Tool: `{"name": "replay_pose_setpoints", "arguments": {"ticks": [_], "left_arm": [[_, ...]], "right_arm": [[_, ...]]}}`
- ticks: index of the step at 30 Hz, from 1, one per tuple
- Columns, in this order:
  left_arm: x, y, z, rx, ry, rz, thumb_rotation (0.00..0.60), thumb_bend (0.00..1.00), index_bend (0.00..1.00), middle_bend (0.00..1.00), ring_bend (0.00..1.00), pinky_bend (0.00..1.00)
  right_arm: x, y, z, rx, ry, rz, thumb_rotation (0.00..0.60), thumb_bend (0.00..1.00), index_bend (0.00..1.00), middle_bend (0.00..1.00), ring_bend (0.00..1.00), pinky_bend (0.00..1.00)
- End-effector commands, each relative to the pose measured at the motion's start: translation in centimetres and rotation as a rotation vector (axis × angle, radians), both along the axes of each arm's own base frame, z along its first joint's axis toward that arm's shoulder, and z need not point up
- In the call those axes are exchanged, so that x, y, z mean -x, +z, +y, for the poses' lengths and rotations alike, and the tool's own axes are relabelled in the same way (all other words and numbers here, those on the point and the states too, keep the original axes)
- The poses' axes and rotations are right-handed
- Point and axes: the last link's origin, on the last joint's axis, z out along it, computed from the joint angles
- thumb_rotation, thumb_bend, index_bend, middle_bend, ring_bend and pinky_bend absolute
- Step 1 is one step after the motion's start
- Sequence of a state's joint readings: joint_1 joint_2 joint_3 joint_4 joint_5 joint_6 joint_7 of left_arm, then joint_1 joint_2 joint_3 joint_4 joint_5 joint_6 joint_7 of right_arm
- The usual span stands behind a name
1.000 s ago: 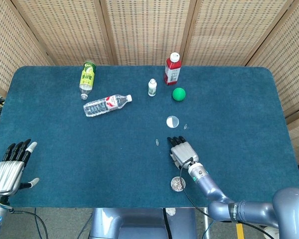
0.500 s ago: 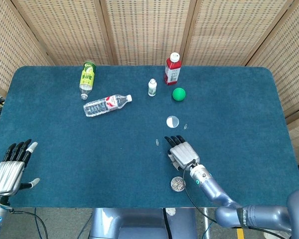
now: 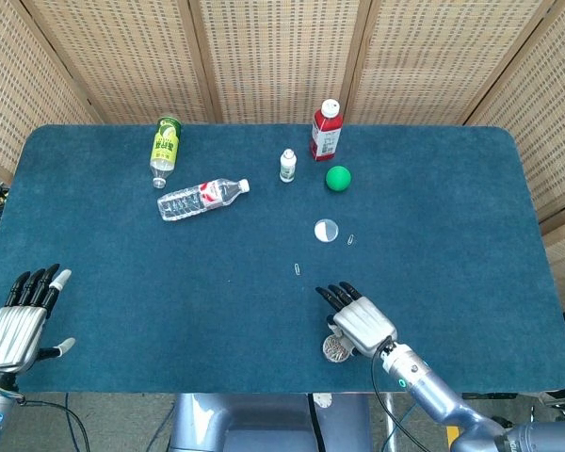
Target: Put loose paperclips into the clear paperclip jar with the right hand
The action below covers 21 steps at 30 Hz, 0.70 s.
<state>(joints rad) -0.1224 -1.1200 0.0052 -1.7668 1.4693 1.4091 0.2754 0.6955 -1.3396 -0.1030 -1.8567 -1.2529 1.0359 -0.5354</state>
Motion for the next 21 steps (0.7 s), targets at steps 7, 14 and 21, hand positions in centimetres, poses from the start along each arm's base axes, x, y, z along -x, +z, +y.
{"name": "replay_pose_setpoints", "arguments": {"ticks": [7,14,21], "left_arm": [[0.0,0.1,-0.1,-0.002,-0.002,-0.002,0.600,0.00,0.00,0.00,0.00,0.00],[0.1,0.1,0.0,0.000,0.002,-0.003,0.600,0.00,0.00,0.00,0.00,0.00],[0.1,0.1,0.0,0.000,0.004,-0.003,0.600,0.00,0.00,0.00,0.00,0.00]], "right_arm": [[0.2,-1.5,1.3,-0.038,0.005,0.001,0.600,0.57,0.64,0.00,0.00,0.06],[0.3,-2.5,0.8,-0.034,-0.011,0.011,0.600,0.57,0.64,0.00,0.00,0.06],[0.2,-2.9,0.6,-0.036,-0.018,0.019,0.600,0.57,0.64,0.00,0.00,0.06]]}}
